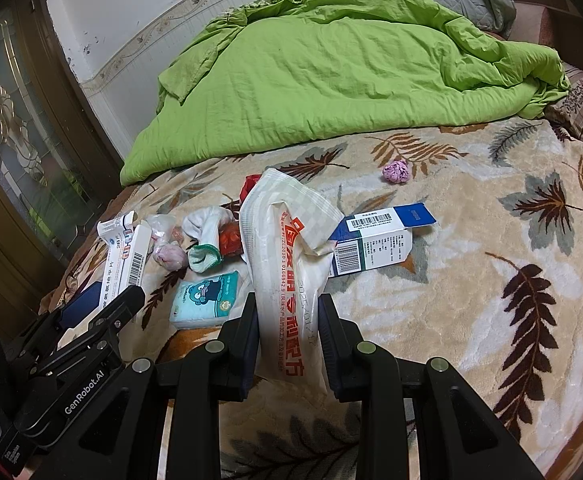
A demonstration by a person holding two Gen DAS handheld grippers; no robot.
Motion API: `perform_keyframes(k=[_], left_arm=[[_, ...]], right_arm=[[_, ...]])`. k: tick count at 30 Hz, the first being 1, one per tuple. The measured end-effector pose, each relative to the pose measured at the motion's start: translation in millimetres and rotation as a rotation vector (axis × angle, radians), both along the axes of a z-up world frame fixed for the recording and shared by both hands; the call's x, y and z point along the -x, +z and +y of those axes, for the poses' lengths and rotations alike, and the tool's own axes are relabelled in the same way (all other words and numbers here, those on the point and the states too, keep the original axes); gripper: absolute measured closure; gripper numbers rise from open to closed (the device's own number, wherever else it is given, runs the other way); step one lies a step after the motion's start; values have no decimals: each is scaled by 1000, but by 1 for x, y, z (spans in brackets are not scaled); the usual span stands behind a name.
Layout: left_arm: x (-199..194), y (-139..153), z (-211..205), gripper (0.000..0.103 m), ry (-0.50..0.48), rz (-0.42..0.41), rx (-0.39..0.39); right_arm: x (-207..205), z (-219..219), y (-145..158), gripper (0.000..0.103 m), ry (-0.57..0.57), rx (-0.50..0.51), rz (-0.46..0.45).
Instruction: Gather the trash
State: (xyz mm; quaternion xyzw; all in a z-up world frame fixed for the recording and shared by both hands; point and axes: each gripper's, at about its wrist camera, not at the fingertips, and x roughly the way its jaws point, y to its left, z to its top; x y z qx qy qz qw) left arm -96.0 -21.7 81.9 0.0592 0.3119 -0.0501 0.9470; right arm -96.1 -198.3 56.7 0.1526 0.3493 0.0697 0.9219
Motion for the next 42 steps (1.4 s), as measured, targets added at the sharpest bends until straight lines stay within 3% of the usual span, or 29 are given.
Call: perform_keyframes(k=[42], left_arm=[[0,-3,2,50,-5,2,9]], right_arm=[[10,-2,9,73,-3,7,-25]])
